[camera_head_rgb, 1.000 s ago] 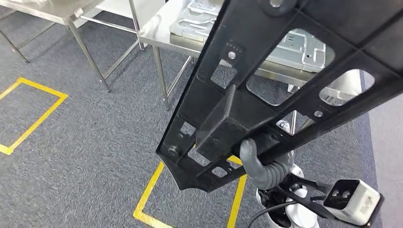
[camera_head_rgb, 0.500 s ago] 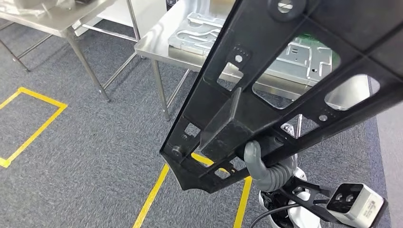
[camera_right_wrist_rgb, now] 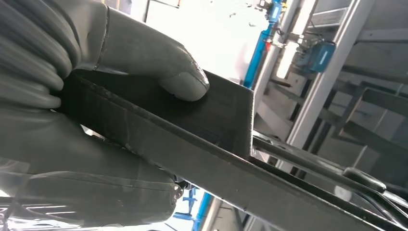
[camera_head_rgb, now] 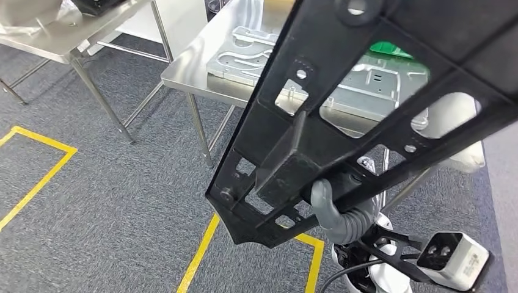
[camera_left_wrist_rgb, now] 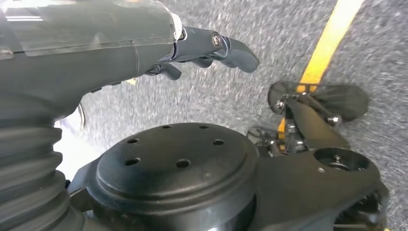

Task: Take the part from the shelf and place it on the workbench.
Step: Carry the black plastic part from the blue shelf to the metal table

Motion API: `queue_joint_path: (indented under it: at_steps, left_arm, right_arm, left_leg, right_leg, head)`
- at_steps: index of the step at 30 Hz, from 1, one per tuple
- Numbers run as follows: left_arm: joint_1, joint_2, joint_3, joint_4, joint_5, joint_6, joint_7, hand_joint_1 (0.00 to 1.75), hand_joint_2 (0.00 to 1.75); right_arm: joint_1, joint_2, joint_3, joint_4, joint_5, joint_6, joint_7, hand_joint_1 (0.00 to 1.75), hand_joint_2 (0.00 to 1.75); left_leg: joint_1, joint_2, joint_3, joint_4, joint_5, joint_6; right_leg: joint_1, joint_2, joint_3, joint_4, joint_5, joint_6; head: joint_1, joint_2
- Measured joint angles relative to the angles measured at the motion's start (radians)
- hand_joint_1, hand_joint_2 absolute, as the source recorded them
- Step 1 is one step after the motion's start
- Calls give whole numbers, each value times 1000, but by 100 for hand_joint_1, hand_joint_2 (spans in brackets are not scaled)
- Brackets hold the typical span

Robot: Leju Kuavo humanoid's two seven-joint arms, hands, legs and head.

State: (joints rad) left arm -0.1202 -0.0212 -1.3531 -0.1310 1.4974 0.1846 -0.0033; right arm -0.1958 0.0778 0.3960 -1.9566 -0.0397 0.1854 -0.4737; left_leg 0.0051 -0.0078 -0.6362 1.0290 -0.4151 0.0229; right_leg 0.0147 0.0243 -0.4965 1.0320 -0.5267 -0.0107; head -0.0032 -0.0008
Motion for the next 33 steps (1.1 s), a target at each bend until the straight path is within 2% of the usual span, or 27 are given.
queue_joint_path:
  at_steps: [2,3,4,5,6,7,8,9,10,11,12,13,15,16,17,18,19,21,22,23,24,25,27,28,29,31,33]
  left_arm:
    - [-2,-3,0,0,0,0,-1,0,175]
    - [-2,-4,0,-1,0,0,-2,0,175]
    - [-2,-3,0,-1,0,0,-2,0,175]
    - [-2,-3,0,-1,0,0,-2,0,175]
    - [-1,-3,0,-1,-1,0,-2,0,175]
    - [0,-3,0,-1,-1,0,-2,0,175]
    - [0,-4,0,-1,-2,-1,-2,0,175]
    - [1,-4,0,-1,-3,-2,-2,0,175]
    - [1,-3,0,0,-3,-3,-2,0,175]
    - [1,-3,-1,0,-3,-4,-2,0,175]
    - [1,-3,-1,0,-3,-5,-1,0,175]
    - [0,-3,-1,0,-3,-6,-1,0,175]
    - [-3,-3,-2,0,-4,-9,0,0,175]
    - [-5,-3,-2,0,-4,-9,0,0,175]
    - [-7,-3,-3,0,-3,-9,0,0,175]
    - [-9,-3,-3,0,-3,-10,0,0,175]
    - [-11,-3,-4,0,-3,-10,0,0,175]
    - [-8,-3,-4,0,-2,-10,1,0,175]
    - [-7,-3,-4,0,-2,-10,1,0,175]
    - [-6,-3,-4,0,-2,-10,1,0,175]
    - [-6,-3,-4,0,-1,-10,1,0,175]
    - [-5,-2,-4,0,-1,-10,1,0,175]
    - [0,2,-4,0,1,-10,3,0,175]
    - [2,4,-4,1,3,-10,3,0,175]
    - [3,5,-4,1,5,-10,4,0,175]
    - [0,3,-4,1,10,-10,5,0,175]
    - [-3,0,-4,1,12,-10,5,0,175]
  right_arm:
    - [-5,0,0,-1,0,0,-1,175,175]
    - [-6,0,0,-1,0,0,0,175,175]
    - [-6,0,0,-1,0,0,0,175,175]
    - [-6,-1,0,0,0,0,0,175,175]
    - [-6,-1,0,0,-1,0,0,175,175]
    - [-6,-1,0,0,-1,0,0,175,175]
    - [-6,-2,0,0,-1,-1,0,175,175]
    - [-6,-2,0,0,-1,-1,0,175,175]
    - [-5,-2,0,0,0,-1,0,175,175]
    - [-5,-3,0,1,0,-2,0,175,175]
    - [-4,-3,0,1,0,-2,1,175,175]
    - [-2,-4,0,1,1,-3,2,175,175]
    - [0,-4,0,0,4,-4,2,175,175]
    - [-1,-3,0,-1,5,-4,2,175,175]
    - [-3,-3,0,-1,6,-4,1,175,175]
    - [-3,-3,0,-2,6,-4,0,175,175]
    - [-3,-3,0,-1,7,-5,0,175,175]
    - [-2,-3,0,0,8,-7,0,175,175]
    - [-2,-3,0,0,9,-8,0,175,175]
    - [-2,-3,0,1,9,-9,0,175,175]
    - [-2,-3,0,1,9,-9,0,175,175]
    - [-2,-3,1,1,9,-10,0,175,175]
    - [-2,-3,2,4,10,-10,-1,175,175]
    - [-2,-3,2,7,11,-10,0,175,175]
    - [-2,-3,3,9,11,-10,-1,175,175]
    - [-4,-3,6,11,12,-10,-1,175,175]
    - [-8,-3,8,13,11,-10,-2,175,175]
  left_leg:
    - [5,1,28,-16,-6,9]
    - [7,1,41,-21,-12,11]
    - [8,1,52,-24,-21,13]
    - [9,1,63,-26,-30,12]
    - [10,1,75,-26,-41,11]
    - [13,0,89,-26,-53,8]
    - [16,-1,106,-26,-66,5]
    - [19,-2,123,-26,-79,0]
    - [21,-2,137,-26,-93,-6]
    - [23,-3,149,-26,-105,-13]
    - [23,-2,158,-28,-117,-21]
    - [23,-1,167,-29,-123,-29]
    - [24,2,179,-23,-119,-46]
    - [26,3,176,0,-109,-51]
    - [27,4,156,41,-100,-54]
    - [28,4,122,100,-100,-54]
    - [27,4,78,167,-114,-54]
    - [24,4,-8,262,-185,-52]
    - [21,4,-35,273,-219,-49]
    - [19,4,-48,255,-232,-44]
    - [15,4,-49,211,-212,-38]
    - [9,4,-44,150,-158,-28]
    - [-4,0,-34,43,-30,-10]
    - [-9,-3,-30,17,11,-4]
    - [-10,-5,-26,7,24,-1]
    - [-6,-7,-7,0,19,6]
    - [-1,-7,15,-6,7,14]
  right_leg:
    - [-2,-6,-31,70,11,12]
    - [-6,-10,-67,125,4,19]
    - [-11,-12,-109,181,-14,27]
    - [-18,-13,-150,226,-44,33]
    - [-24,-15,-183,250,-74,39]
    - [-30,-17,-202,247,-91,44]
    - [-34,-19,-207,216,-84,49]
    - [-38,-22,-201,162,-46,53]
    - [-41,-26,-191,96,20,56]
    - [-40,-31,-183,43,77,54]
    - [-37,-33,-177,8,122,48]
    - [-34,-33,-175,-8,144,39]
    - [-29,-26,-158,-14,132,17]
    - [-30,-25,-144,-20,127,8]
    - [-30,-25,-129,-24,120,-1]
    - [-30,-24,-115,-27,114,-8]
    - [-27,-25,-104,-29,104,-14]
    - [-21,-22,-81,-29,82,-20]
    - [-18,-20,-67,-29,70,-22]
    - [-14,-18,-51,-29,58,-23]
    - [-10,-17,-33,-29,45,-24]
    - [-7,-17,-18,-29,31,-24]
    - [-1,-13,6,-25,5,-20]
    - [0,-11,12,-24,-6,-16]
    - [2,-8,17,-17,-10,-11]
    - [1,-8,11,15,-3,-1]
    - [-2,-11,-35,100,-2,11]
  head:
    - [3,0]
    - [4,0]
    - [5,0]
    - [5,0]
    - [5,0]
    - [5,0]
    - [5,0]
    - [5,0]
    - [6,0]
    - [6,0]
    - [6,0]
    - [6,0]
    - [4,0]
    - [5,0]
    - [3,0]
    - [2,0]
    - [1,0]
    - [1,0]
    - [1,0]
    - [1,0]
    - [1,0]
    - [1,0]
    - [1,0]
    - [2,0]
    - [2,0]
    - [2,0]
    - [4,0]
